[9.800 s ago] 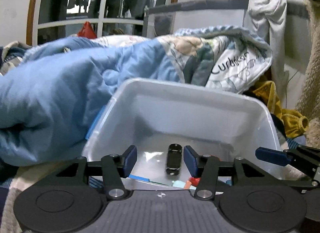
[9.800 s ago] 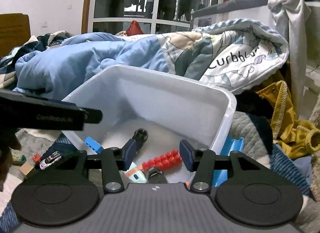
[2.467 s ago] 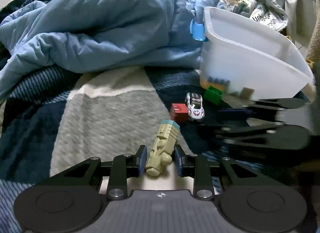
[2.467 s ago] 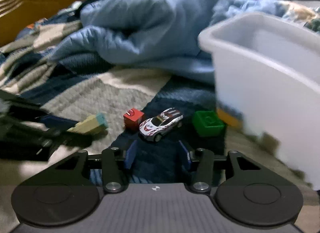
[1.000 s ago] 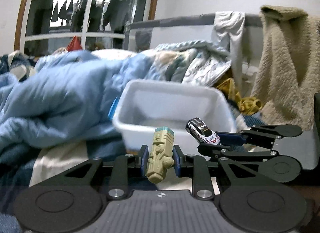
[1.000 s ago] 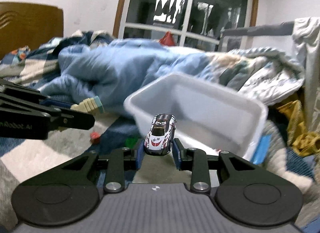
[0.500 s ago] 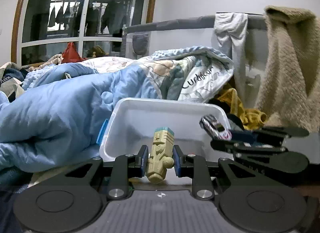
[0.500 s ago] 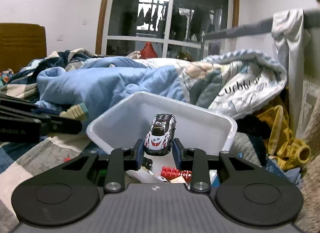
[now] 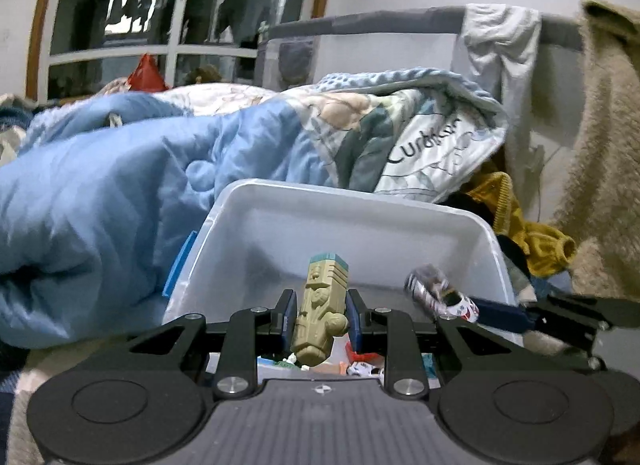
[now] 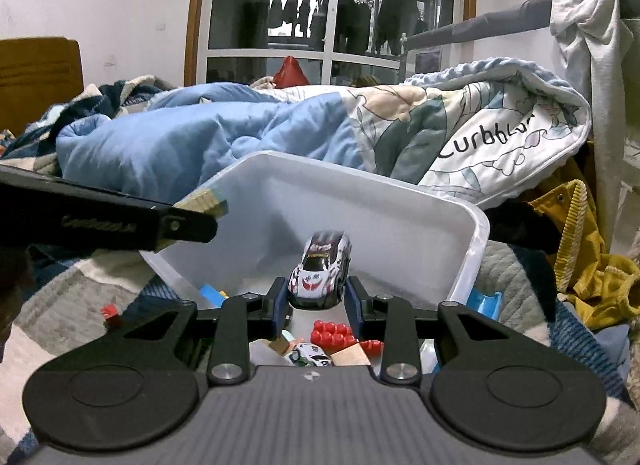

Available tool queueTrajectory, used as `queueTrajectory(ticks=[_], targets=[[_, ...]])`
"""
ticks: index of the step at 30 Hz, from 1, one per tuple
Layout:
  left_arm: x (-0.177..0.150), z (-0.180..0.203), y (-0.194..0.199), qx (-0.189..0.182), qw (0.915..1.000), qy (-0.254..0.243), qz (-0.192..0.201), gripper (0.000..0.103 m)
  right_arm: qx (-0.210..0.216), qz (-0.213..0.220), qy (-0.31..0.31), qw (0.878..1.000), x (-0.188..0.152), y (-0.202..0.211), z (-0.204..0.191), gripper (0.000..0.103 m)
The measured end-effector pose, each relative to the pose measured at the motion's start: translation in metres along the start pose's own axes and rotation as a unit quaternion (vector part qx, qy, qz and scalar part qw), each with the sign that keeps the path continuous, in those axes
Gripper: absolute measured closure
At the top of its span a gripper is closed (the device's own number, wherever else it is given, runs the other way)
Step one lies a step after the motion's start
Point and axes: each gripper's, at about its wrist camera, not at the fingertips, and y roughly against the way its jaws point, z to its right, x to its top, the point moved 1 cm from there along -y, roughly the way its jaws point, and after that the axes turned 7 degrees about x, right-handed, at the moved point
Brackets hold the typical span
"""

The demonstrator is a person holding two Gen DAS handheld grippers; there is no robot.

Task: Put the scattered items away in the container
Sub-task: 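Carry the beige figure and white car into the white bin and release both, then grasp the small red brick with the left tool while the right tool grasps the green brick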

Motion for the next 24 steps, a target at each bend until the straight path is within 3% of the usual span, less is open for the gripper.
queueTrajectory(ticks=[2,4,6,9,11,20,24], targets=[[-0.001,0.001,-0.007,0.004,1.0000,0.001,-0.002,0.073,-0.002,0.002,0.000,1.000,0.001,-0.002,0.002,0.064],[-0.002,0.004,-0.014,0.006,1.0000,-0.004,-0.006,0.073,-0.006,0.007,0.002,1.000,0.001,0.000,0.003,0.050],[-0.003,0.004,-0.019,0.008,0.9999,0.000,-0.006,0.073,-0.008,0.009,0.006,1.000,0.000,0.001,0.003,0.049],[-0.004,0.003,-0.024,0.012,0.9998,0.014,-0.011,0.058,-0.007,0.009,0.010,1.000,0.000,0.003,0.002,0.049],[-0.006,0.005,-0.022,0.018,0.9997,0.010,-0.010,0.038,-0.007,0.009,0.016,1.000,-0.001,0.005,0.001,0.049],[-0.016,-0.016,0.022,0.038,0.9986,-0.018,0.033,0.030,0.005,0.025,0.030,0.999,0.000,0.022,-0.011,0.049],[-0.035,-0.038,0.026,0.063,0.9971,-0.036,0.020,0.030,0.043,0.037,0.035,0.998,-0.002,0.035,-0.027,0.049]])
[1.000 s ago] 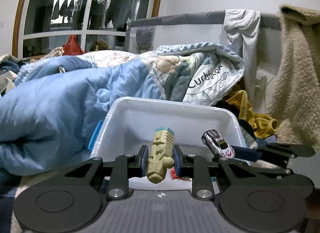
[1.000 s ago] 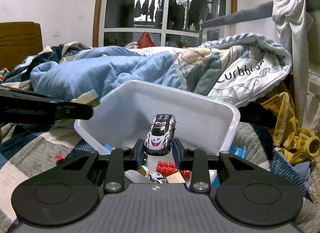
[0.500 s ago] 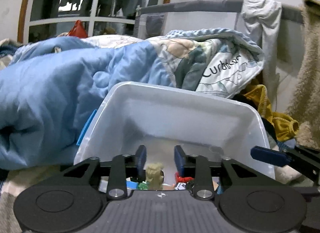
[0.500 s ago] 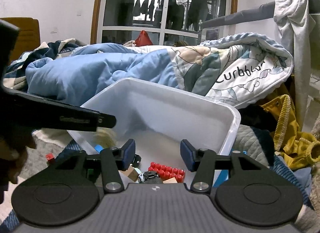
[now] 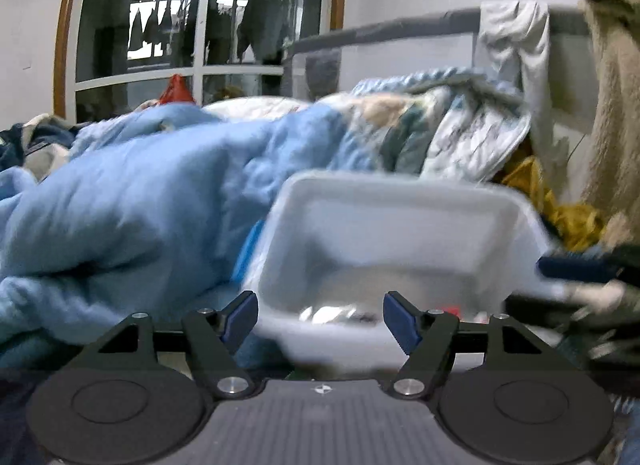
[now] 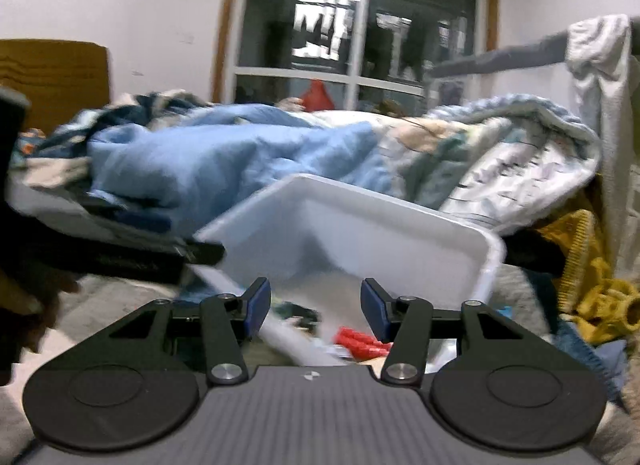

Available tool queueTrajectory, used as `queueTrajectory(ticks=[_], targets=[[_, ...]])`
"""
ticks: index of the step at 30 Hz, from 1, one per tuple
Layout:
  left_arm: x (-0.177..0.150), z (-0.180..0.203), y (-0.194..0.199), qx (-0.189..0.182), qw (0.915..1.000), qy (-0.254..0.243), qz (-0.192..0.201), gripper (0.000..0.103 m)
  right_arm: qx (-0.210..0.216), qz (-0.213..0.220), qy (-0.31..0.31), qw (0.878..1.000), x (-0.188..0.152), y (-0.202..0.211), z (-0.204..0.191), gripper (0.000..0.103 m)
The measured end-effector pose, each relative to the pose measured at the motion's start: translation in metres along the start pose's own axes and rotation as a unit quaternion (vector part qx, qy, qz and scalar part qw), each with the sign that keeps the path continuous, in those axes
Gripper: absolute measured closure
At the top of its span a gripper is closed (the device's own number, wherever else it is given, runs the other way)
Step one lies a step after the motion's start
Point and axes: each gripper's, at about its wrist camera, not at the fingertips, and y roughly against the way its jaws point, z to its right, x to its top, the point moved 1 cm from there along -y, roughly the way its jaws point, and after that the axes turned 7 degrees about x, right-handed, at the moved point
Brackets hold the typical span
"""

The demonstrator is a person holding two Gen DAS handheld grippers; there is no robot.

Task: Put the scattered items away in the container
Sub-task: 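Grasp the small red brick with the left tool while the right tool grasps the green brick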

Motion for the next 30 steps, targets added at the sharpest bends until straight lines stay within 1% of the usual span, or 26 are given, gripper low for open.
queueTrajectory(ticks=[4,7,10,13,16,18,22,25,27,29,30], targets=[[-0.022,-0.019,-0.007,0.019,0.9995,0.000,-0.026,0.030,0.043,0.006,0.029,0.999,-0.011,0.002,-0.028,0.049],[-0.034,-0.029,-0.017,0.033,0.9985,0.008,-0.044,0.030,0.060,-0.029,0.044,0.997,-0.029,-0.018,-0.043,0.050],[-0.047,-0.038,-0.024,0.034,0.9977,0.018,-0.056,0.030,0.083,-0.061,0.034,0.994,-0.045,-0.045,-0.048,0.051],[-0.060,-0.044,-0.031,0.038,0.9970,0.020,-0.064,0.030,0.089,-0.075,0.022,0.993,-0.054,-0.071,-0.050,0.053],[-0.073,-0.052,-0.034,0.042,0.9972,0.024,-0.057,0.030,0.085,-0.071,0.012,0.994,-0.057,-0.100,-0.049,0.053],[-0.080,-0.059,-0.037,0.046,0.9972,0.022,-0.055,0.033,0.084,-0.074,0.008,0.994,-0.059,-0.120,-0.046,0.053],[-0.087,-0.071,-0.051,0.043,0.9966,0.027,-0.065,0.033,0.083,-0.090,-0.009,0.992,-0.063,-0.158,-0.040,0.051],[-0.090,-0.076,-0.064,0.038,0.9961,0.027,-0.075,0.033,0.094,-0.102,-0.007,0.990,-0.068,-0.172,-0.043,0.052],[-0.091,-0.078,-0.073,0.029,0.9959,0.028,-0.081,0.041,0.094,-0.110,-0.008,0.989,-0.070,-0.179,-0.042,0.055],[-0.091,-0.079,-0.079,0.020,0.9954,0.034,-0.088,0.054,0.101,-0.115,-0.022,0.988,-0.070,-0.182,-0.037,0.064],[-0.091,-0.078,-0.081,0.018,0.9952,0.033,-0.090,0.059,0.104,-0.115,-0.026,0.988,-0.070,-0.182,-0.035,0.066]])
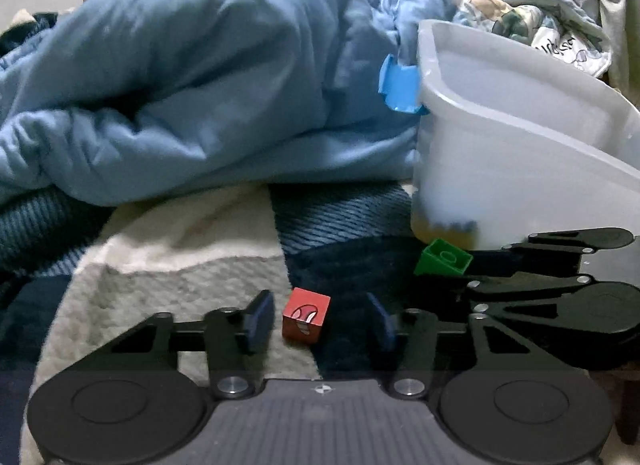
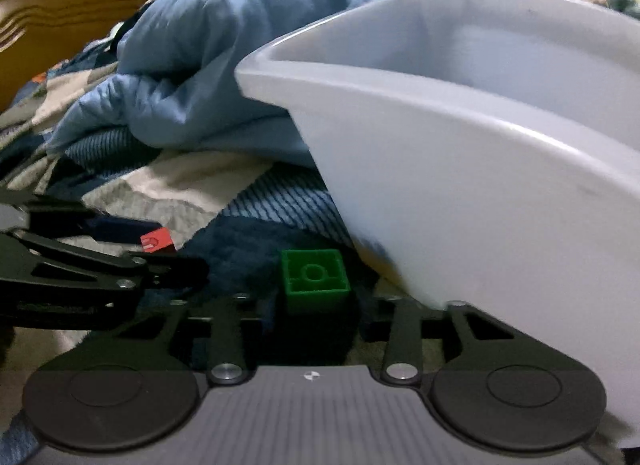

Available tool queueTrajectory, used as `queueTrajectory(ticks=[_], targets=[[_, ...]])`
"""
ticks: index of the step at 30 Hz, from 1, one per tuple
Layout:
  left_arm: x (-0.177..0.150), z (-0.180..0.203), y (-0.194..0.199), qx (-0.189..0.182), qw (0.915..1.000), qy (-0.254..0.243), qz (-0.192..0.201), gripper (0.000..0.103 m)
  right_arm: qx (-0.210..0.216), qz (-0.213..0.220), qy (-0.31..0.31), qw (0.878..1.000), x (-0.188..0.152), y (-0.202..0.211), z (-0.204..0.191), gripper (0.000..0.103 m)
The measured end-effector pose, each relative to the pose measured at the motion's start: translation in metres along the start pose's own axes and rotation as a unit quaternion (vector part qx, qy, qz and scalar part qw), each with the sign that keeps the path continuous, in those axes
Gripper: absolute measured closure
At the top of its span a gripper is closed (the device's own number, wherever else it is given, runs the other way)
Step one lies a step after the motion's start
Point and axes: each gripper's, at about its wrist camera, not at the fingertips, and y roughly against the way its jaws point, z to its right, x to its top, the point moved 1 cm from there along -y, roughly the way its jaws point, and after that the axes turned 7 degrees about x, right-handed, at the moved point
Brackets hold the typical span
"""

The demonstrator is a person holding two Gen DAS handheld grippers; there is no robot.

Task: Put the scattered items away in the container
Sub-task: 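Grasp the small red brick with the left tool while the right tool grasps the green brick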

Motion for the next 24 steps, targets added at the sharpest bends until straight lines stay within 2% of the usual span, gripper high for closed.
queueTrajectory(ticks=[1,4,9,15,20,24], targets=[[0.000,0.001,-0.002,0.001,1.0000,-0.004,-0.004,0.070,0.000,0.000,-0.002,1.000,0.000,0.000,0.001,0.066],[0.001,0.004,-0.001,0.002,0.9999,-0.013,-0.010,0.080,-0.011,0.005,0.000,1.000,-0.001,0.008,0.000,0.066],[-0.002,0.010,0.014,-0.013,0.9996,-0.019,-0.015,0.081,-0.032,0.010,-0.001,0.999,-0.003,0.028,-0.004,0.066],[-0.010,0.025,0.053,-0.057,0.9982,-0.015,-0.012,0.081,-0.054,0.005,-0.013,0.998,-0.015,0.063,-0.014,0.066],[-0.006,0.051,0.091,-0.084,0.9961,-0.021,0.016,0.081,-0.079,0.008,-0.016,0.997,-0.025,0.097,-0.024,0.066],[0.008,0.073,0.118,-0.103,0.9933,-0.025,0.046,0.081,-0.095,0.029,-0.008,0.995,-0.024,0.127,-0.031,0.066]])
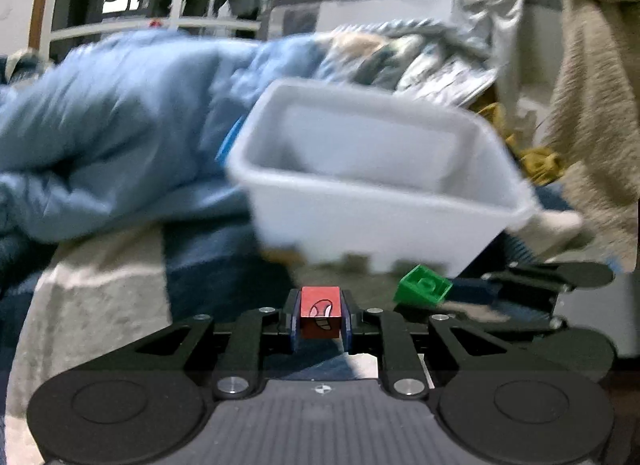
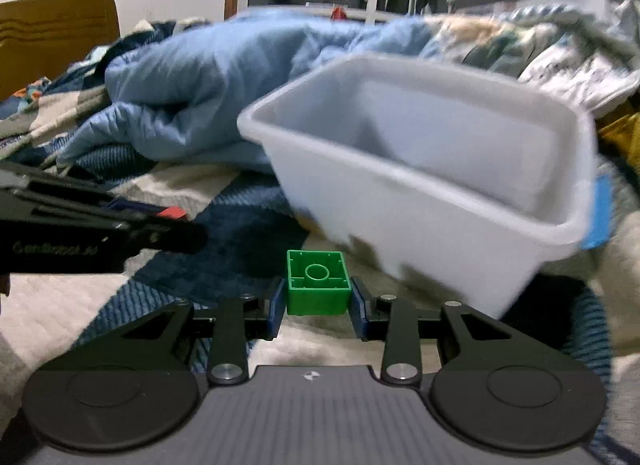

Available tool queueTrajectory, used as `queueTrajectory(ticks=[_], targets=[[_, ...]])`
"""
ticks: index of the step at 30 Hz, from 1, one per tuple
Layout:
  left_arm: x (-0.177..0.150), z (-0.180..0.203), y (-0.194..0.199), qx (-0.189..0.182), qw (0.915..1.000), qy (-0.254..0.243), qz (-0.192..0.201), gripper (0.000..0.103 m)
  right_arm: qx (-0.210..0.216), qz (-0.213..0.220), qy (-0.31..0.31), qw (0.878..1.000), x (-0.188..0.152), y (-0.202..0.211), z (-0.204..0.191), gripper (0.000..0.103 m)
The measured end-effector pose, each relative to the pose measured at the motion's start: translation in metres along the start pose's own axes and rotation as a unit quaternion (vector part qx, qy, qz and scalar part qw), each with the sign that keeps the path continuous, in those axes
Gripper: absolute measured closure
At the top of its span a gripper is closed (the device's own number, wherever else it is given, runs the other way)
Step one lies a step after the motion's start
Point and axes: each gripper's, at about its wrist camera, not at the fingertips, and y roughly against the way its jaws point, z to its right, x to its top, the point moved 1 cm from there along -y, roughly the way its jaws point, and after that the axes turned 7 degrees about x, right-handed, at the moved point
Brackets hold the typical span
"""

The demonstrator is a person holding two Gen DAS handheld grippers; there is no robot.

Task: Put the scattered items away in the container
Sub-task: 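Grasp the small red brick with the left tool while the right tool grasps the green brick, then carry the red and green bricks into the white bin and open both tools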

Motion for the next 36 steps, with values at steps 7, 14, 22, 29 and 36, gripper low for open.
queueTrajectory(ticks=[7,14,22,29,36], targets=[[0.040,0.033,0.015,-0.028,0.9985,-0.013,0.044,0.081,-0.028,0.050,0.017,0.998,0.023,0.051,0.005,0.066],[0.075,0.042,0.005,-0.049,0.9971,0.019,0.056,0.081,-0.049,0.087,0.016,0.995,0.052,0.066,0.024,0.066],[0.105,0.035,-0.033,-0.030,0.9984,0.012,0.047,0.081,-0.068,0.097,0.011,0.993,0.075,0.047,0.050,0.066],[0.106,0.026,-0.074,-0.008,0.9997,0.008,0.021,0.081,-0.071,0.080,0.007,0.994,0.083,0.015,0.067,0.066],[0.102,0.024,-0.100,0.008,0.9997,0.022,0.005,0.062,-0.074,0.053,-0.002,0.996,0.079,-0.010,0.079,0.051]])
